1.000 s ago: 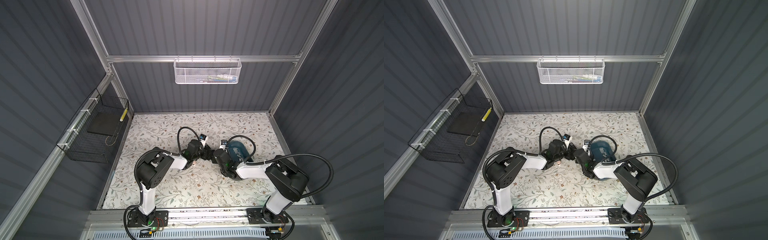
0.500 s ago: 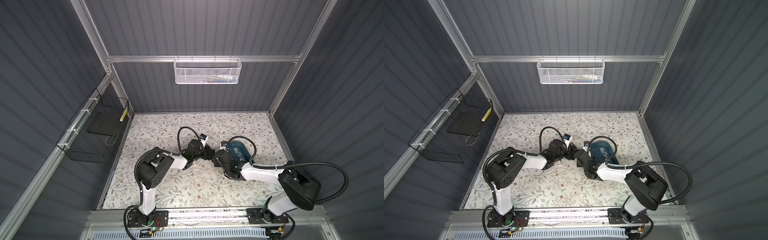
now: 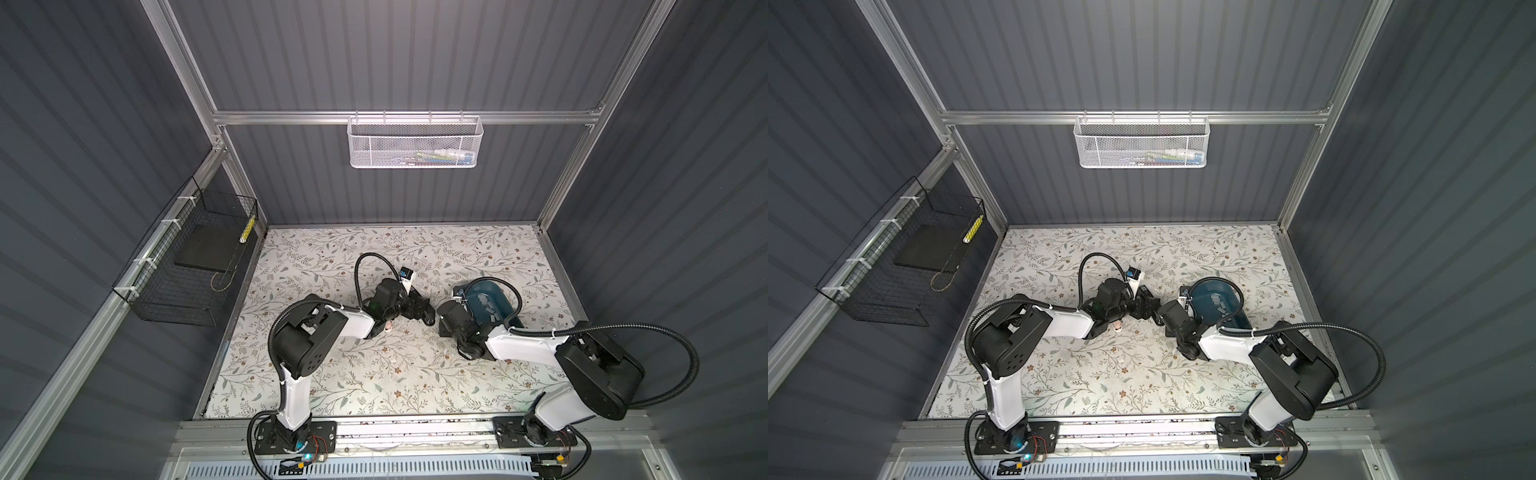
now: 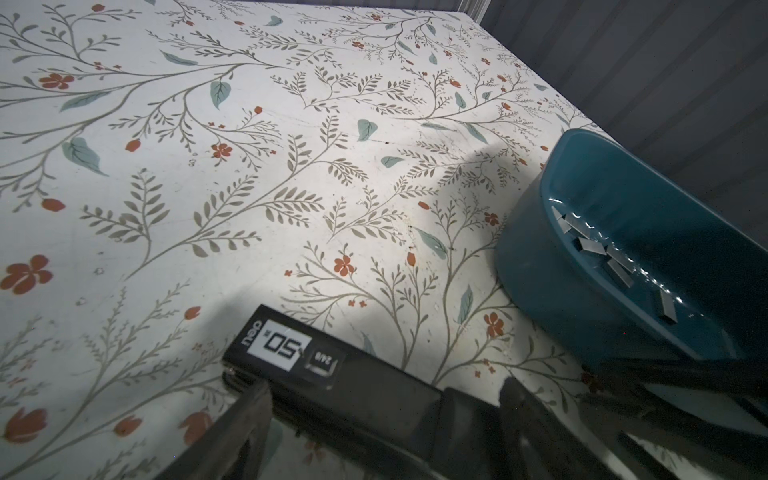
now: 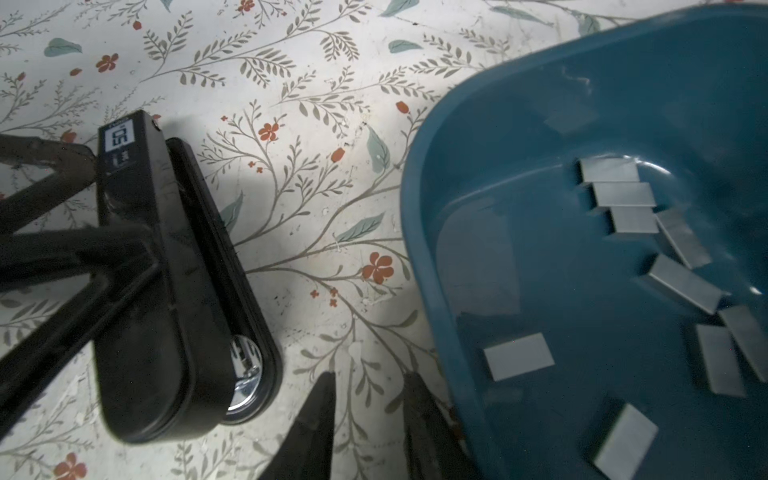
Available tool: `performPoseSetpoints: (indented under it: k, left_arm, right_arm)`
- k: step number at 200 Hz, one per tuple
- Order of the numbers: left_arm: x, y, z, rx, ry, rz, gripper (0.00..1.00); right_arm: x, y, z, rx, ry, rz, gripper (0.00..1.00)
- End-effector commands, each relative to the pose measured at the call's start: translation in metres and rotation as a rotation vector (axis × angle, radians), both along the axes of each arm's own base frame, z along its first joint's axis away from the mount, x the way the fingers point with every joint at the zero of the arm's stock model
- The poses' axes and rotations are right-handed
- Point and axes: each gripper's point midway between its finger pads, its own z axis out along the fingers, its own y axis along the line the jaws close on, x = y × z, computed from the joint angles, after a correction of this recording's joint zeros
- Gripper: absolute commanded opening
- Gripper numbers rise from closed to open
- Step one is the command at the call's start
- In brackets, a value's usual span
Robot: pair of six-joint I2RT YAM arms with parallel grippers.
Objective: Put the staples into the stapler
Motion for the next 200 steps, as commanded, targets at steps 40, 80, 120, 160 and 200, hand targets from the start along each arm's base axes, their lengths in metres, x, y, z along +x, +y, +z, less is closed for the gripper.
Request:
performPoseSetpoints:
  k: [40, 80, 120, 160, 200]
  left_arm:
    - [-0.012, 0.005, -0.011, 0.041, 0.016, -0.021, 0.86]
    - [-0.012, 0.006, -0.012, 0.040, 0.015, -0.021, 0.86]
    - [-0.013, 0.008, -0.015, 0.049, 0.015, -0.018, 0.85]
    - [-0.015, 0.009, -0.018, 0.057, 0.017, -0.020, 0.85]
    - [-0.022, 0.018, -0.027, 0.072, 0.012, -0.013, 0.85]
  right_arm:
    - [-0.002, 0.031, 0.062, 0.140, -0.117, 0.116, 0.26]
    - [0.007, 0.046, 0.054, 0.134, -0.087, 0.131, 0.23]
    - [0.014, 0.057, 0.029, 0.111, -0.037, 0.134, 0.20]
    - [0.009, 0.058, 0.001, 0.101, 0.017, 0.138, 0.15]
    - [-0.017, 0.044, -0.043, 0.061, 0.047, 0.112, 0.12]
